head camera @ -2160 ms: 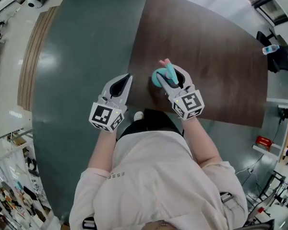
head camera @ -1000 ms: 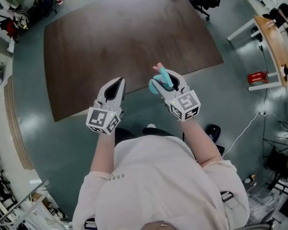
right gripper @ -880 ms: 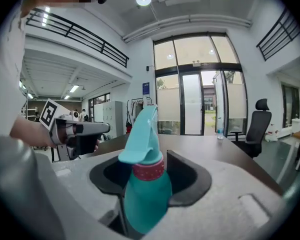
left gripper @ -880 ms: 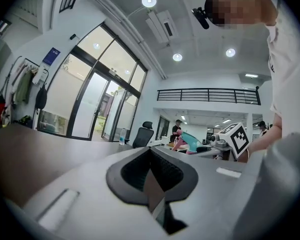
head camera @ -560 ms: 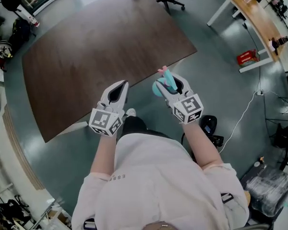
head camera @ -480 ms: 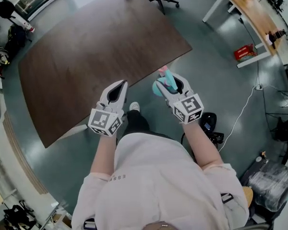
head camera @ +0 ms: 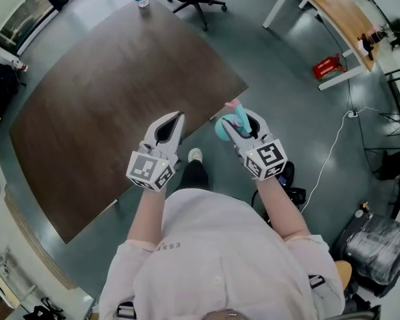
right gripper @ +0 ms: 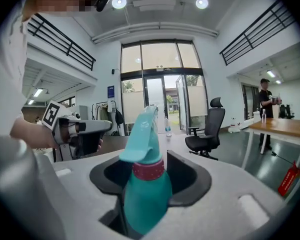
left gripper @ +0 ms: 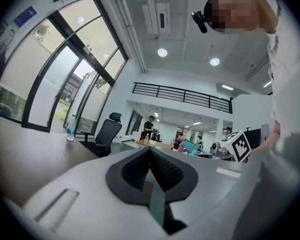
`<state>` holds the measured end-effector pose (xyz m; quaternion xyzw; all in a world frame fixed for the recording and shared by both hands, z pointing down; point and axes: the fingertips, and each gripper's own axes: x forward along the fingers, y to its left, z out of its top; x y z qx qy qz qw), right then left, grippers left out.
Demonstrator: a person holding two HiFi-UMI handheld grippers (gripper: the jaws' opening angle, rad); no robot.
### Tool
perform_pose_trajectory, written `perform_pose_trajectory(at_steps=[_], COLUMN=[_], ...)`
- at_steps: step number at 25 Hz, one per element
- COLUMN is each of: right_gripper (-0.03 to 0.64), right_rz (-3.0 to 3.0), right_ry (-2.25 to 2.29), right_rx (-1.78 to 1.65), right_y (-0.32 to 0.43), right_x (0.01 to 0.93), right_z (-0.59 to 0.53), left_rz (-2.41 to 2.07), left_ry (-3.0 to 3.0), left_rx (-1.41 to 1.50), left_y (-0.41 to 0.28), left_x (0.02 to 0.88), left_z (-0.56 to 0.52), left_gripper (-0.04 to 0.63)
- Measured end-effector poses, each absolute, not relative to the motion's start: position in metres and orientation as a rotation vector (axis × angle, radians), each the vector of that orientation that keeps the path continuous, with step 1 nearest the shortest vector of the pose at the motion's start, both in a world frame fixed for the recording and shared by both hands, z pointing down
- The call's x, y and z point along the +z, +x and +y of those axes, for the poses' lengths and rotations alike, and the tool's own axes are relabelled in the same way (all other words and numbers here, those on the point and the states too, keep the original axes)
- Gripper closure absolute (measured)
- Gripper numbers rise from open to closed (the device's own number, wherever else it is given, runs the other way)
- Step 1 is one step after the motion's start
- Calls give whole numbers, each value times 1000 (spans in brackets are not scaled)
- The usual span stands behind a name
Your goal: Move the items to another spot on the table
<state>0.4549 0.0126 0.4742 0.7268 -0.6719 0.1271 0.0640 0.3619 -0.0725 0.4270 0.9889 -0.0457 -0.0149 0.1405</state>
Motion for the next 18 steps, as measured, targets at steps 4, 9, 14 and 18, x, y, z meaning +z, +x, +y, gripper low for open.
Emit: perform_pose_trajectory(at_steps=[4,9,14,18], right_gripper=[423,423,423,423], right_rz=[-2032,-2072,-2145,-2250], right_ry=[2177,2160,2099,1954], right_rx=[380,320,294,271], right_y=[495,533,556,566], right_x=[473,464,464,469], right_z=[-13,-56,-100,-140], left_rz=[-128,-220,-366,-566], left_ry=[2877,2875,2846,2815], left_rx=[-51,-21,23,14], left_y=[403,431,436,435], left_x=[418,419,434,438], left_z=[-97,-136,-170,-196], left_gripper=[580,580,580,580])
